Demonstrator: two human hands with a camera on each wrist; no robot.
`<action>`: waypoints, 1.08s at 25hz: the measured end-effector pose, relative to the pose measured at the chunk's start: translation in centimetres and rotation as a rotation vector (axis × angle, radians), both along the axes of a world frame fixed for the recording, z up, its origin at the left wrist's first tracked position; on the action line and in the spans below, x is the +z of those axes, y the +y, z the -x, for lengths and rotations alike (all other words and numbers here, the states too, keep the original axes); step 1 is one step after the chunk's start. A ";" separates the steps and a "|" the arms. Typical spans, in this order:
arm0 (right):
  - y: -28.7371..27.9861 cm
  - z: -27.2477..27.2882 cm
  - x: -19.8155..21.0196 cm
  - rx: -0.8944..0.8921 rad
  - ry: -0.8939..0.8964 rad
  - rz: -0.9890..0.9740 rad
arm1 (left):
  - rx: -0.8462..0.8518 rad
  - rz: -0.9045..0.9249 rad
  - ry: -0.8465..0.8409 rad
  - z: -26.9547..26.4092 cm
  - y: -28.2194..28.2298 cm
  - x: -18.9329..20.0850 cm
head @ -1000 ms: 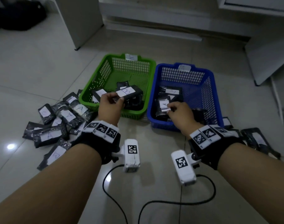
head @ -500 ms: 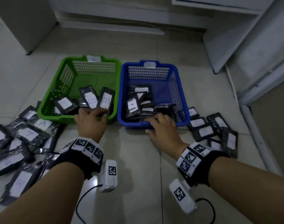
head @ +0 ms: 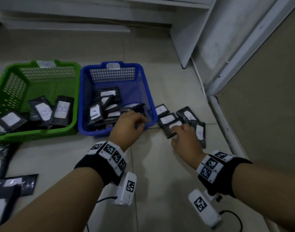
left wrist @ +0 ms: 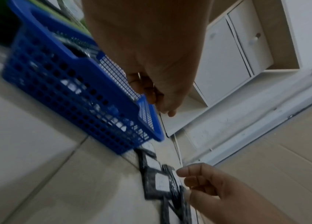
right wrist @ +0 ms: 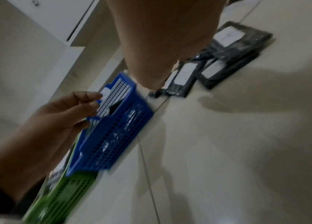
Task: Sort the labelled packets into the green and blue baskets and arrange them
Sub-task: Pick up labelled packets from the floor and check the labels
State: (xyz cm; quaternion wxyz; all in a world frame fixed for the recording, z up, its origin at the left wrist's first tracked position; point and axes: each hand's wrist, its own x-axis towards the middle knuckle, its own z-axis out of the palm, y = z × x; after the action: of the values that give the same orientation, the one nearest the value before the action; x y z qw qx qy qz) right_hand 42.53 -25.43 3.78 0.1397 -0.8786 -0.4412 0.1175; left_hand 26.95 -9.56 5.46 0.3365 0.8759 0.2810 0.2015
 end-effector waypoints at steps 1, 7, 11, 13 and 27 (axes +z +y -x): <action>-1.0 -1.8 -0.5 -0.102 -0.009 0.005 | -0.025 0.006 0.006 -1.6 -1.1 -0.5; -3.4 -9.5 -3.9 -0.544 0.226 -0.036 | -0.134 0.062 0.137 -9.0 -5.6 -3.2; -4.8 -10.8 -6.0 -0.578 0.516 -0.254 | -0.184 0.112 0.292 -13.0 -8.2 -6.1; -5.3 -10.7 -6.6 -0.633 0.603 -0.302 | -0.220 0.058 0.417 -13.9 -9.6 -7.7; 0.4 -3.9 0.5 -0.606 0.910 -0.560 | 0.071 0.541 -0.117 -6.8 -4.2 -2.1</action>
State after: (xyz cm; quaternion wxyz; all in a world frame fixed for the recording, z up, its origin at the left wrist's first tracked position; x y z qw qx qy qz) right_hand 46.42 -25.07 4.23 0.5668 -0.7567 -0.0822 0.3154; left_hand 33.75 -13.80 3.33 0.5664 0.7307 0.3352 0.1812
